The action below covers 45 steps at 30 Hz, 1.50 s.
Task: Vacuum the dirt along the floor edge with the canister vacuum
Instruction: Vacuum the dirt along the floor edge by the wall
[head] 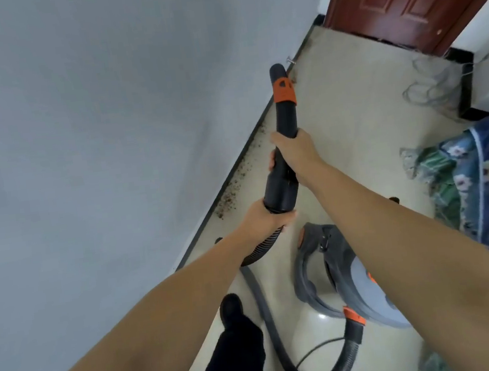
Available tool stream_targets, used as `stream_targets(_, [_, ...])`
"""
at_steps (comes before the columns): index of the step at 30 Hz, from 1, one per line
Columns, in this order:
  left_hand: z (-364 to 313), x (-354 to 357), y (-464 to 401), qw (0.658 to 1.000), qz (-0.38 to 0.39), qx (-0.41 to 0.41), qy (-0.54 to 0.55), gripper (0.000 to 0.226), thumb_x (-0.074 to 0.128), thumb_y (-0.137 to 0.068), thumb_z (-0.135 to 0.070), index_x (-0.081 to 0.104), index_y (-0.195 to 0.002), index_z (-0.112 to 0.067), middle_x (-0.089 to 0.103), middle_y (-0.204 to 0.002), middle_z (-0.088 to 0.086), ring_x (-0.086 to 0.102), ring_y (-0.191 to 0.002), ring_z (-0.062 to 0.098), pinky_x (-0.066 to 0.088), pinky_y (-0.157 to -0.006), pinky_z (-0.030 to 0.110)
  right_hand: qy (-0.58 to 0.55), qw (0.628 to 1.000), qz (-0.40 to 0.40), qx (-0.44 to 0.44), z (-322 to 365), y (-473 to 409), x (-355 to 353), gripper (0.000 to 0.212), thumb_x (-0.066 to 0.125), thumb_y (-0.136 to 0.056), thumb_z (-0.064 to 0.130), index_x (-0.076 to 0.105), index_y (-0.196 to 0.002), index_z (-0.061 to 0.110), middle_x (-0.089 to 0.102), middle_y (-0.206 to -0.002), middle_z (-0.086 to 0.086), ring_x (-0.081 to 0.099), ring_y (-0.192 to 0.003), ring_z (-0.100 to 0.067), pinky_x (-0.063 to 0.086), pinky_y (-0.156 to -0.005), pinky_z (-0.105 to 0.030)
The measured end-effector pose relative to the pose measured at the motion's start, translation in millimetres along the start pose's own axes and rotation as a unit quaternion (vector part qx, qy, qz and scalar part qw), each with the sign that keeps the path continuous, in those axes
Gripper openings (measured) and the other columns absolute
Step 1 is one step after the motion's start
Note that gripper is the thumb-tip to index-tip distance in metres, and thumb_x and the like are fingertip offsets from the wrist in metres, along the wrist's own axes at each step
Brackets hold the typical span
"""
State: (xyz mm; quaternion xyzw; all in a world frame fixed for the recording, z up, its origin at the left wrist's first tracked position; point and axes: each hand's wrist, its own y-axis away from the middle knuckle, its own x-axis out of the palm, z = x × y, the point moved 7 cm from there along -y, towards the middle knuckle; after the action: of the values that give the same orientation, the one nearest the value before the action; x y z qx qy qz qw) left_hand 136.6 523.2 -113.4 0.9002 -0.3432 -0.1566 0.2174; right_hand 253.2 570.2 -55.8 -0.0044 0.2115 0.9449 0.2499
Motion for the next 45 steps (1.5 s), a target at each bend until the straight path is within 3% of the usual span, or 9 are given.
stream_targets(9, [-42.9, -67.6, -76.8, 1.0, 0.004, -0.009, -0.023, 0.017, 0.072, -0.083, -0.017, 0.059, -0.071, -0.016, 0.061, -0.064, -0.002, 0.056, -0.051, 0.002, 0.045, -0.049, 0.009, -0.104, 0.991, -0.032, 0.076, 38.0, -81.3, 28.3, 0.019, 0.065, -0.088, 0.018, 0.049, -0.089, 0.009, 0.052, -0.058, -0.008, 0.05, -0.035, -0.016, 0.047, -0.04, -0.022])
stream_targets(18, [-83.4, -90.8, -152.8, 0.988, 0.022, -0.011, -0.154, 0.012, 0.07, -0.082, -0.027, 0.06, -0.079, -0.023, 0.066, -0.069, -0.006, 0.062, -0.058, 0.005, 0.048, -0.057, 0.01, -0.129, 0.985, -0.064, 0.099, 65.8, -149.6, 11.8, 0.011, 0.06, -0.089, 0.011, 0.05, -0.09, 0.005, 0.051, -0.057, -0.006, 0.049, -0.032, -0.012, 0.042, -0.034, -0.015])
stream_targets(23, [-98.2, -111.1, -243.0, 0.987, -0.033, -0.046, -0.148, 0.024, 0.07, -0.083, -0.026, 0.061, -0.102, -0.015, 0.067, -0.085, -0.001, 0.063, -0.072, 0.01, 0.049, -0.061, 0.011, -0.13, 0.986, -0.02, 0.099, 76.2, -252.5, 23.4, 0.029, 0.062, -0.085, 0.013, 0.053, -0.111, 0.004, 0.055, -0.057, -0.008, 0.054, -0.042, -0.02, 0.051, -0.045, -0.025])
stream_targets(26, [-106.4, -114.1, -306.3, 0.977, -0.059, -0.115, -0.169, 0.036, 0.068, -0.081, -0.028, 0.059, -0.115, -0.019, 0.066, -0.099, 0.0, 0.062, -0.089, 0.016, 0.048, -0.077, 0.022, -0.106, 0.986, 0.002, 0.131, 74.0, -320.1, 12.3, 0.026, 0.061, -0.086, 0.014, 0.053, -0.107, 0.002, 0.058, -0.063, -0.011, 0.057, -0.049, -0.021, 0.055, -0.053, -0.028])
stream_targets(31, [-143.0, -88.1, -369.6, 0.963, -0.065, -0.181, -0.187, 0.032, 0.069, -0.077, -0.03, 0.06, -0.106, -0.02, 0.066, -0.099, 0.001, 0.062, -0.091, 0.018, 0.048, -0.076, 0.027, -0.081, 0.972, -0.033, 0.216, 85.7, -386.0, -45.1, 0.024, 0.062, -0.089, 0.016, 0.052, -0.109, 0.004, 0.058, -0.068, -0.001, 0.058, -0.055, -0.014, 0.046, -0.053, -0.024])
stream_targets(37, [-173.6, -83.6, -423.2, 0.964, -0.085, -0.187, -0.172, 0.027, 0.069, -0.075, -0.032, 0.057, -0.099, -0.027, 0.066, -0.094, -0.002, 0.062, -0.086, 0.015, 0.044, -0.069, 0.024, -0.031, 0.964, -0.01, 0.263, 119.8, -439.3, -64.4, 0.04, 0.059, -0.094, 0.019, 0.048, -0.129, 0.005, 0.064, -0.117, -0.015, 0.063, -0.107, -0.032, 0.047, -0.075, -0.032])
stream_targets(40, [-185.0, -81.7, -441.1, 0.964, -0.093, -0.19, -0.163, 0.026, 0.07, -0.074, -0.032, 0.056, -0.096, -0.03, 0.065, -0.09, -0.004, 0.062, -0.083, 0.013, 0.044, -0.069, 0.023, -0.02, 0.957, 0.011, 0.29, 124.7, -458.9, -68.8, 0.036, 0.06, -0.093, 0.021, 0.05, -0.125, 0.005, 0.066, -0.098, -0.012, 0.065, -0.106, -0.031, 0.05, -0.08, -0.034])
stream_targets(43, [-199.8, -70.4, -466.6, 0.963, -0.086, -0.186, -0.173, 0.026, 0.07, -0.072, -0.032, 0.059, -0.095, -0.027, 0.068, -0.088, -0.002, 0.065, -0.081, 0.014, 0.046, -0.068, 0.023, -0.007, 0.958, 0.02, 0.285, 127.1, -485.0, -84.1, 0.028, 0.061, -0.092, 0.02, 0.052, -0.114, 0.006, 0.06, -0.075, -0.004, 0.067, -0.081, -0.026, 0.052, -0.077, -0.034])
stream_targets(45, [-214.4, -59.3, -488.3, 0.963, -0.082, -0.177, -0.184, 0.025, 0.069, -0.072, -0.031, 0.063, -0.095, -0.021, 0.069, -0.083, -0.001, 0.066, -0.078, 0.015, 0.048, -0.066, 0.024, 0.003, 0.96, 0.017, 0.28, 134.2, -503.5, -102.6, 0.033, 0.061, -0.092, 0.019, 0.055, -0.12, 0.003, 0.064, -0.084, -0.004, 0.067, -0.08, -0.024, 0.05, -0.074, -0.033])
